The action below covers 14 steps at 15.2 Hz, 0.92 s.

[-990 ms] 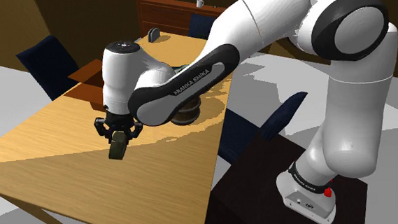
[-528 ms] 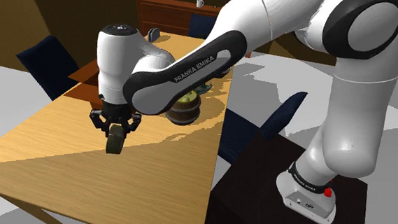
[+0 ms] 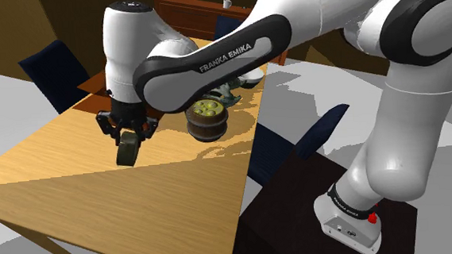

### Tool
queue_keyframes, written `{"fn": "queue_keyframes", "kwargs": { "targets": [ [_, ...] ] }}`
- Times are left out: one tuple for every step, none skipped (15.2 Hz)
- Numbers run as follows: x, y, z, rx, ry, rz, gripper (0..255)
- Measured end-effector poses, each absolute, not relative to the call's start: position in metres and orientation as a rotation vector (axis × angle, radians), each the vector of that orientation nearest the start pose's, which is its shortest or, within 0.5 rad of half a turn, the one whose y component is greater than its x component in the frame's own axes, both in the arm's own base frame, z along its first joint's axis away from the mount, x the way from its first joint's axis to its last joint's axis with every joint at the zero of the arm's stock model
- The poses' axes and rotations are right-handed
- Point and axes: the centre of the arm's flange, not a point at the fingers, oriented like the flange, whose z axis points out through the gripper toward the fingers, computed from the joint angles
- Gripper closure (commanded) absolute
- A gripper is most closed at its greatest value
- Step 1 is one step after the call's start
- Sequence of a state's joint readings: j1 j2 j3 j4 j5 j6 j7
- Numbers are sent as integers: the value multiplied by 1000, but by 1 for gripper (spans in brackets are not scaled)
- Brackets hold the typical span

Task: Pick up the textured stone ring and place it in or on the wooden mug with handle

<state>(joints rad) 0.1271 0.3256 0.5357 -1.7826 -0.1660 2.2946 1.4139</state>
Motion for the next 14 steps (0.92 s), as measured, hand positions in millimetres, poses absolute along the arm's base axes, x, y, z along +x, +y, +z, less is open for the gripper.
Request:
{"fn": "queue_keyframes", "kwargs": {
  "targets": [
    [536, 376, 424, -2746, 999, -146, 255],
    [536, 376, 429, -2746, 999, -146, 255],
    [537, 376, 434, -2746, 999, -146, 255],
    [536, 376, 440, -2746, 999, -146, 255],
    [536, 376, 445, -2746, 999, -146, 255],
    [537, 376, 450, -2746, 999, -146, 255],
    [537, 377, 455, -2746, 1000, -146, 255],
    [537, 377, 460, -2746, 999, -146, 255],
    [538, 377, 464, -2746, 999, -146, 255],
    [537, 377, 471, -2746, 1000, -146, 255],
    [537, 376, 477, -2746, 999, -146, 255],
    [537, 376, 481, -2746, 999, -146, 255],
    [538, 371, 483, -2746, 999, -146, 255],
    [539, 362, 487, -2747, 1000, -145, 255]
  ]
}}
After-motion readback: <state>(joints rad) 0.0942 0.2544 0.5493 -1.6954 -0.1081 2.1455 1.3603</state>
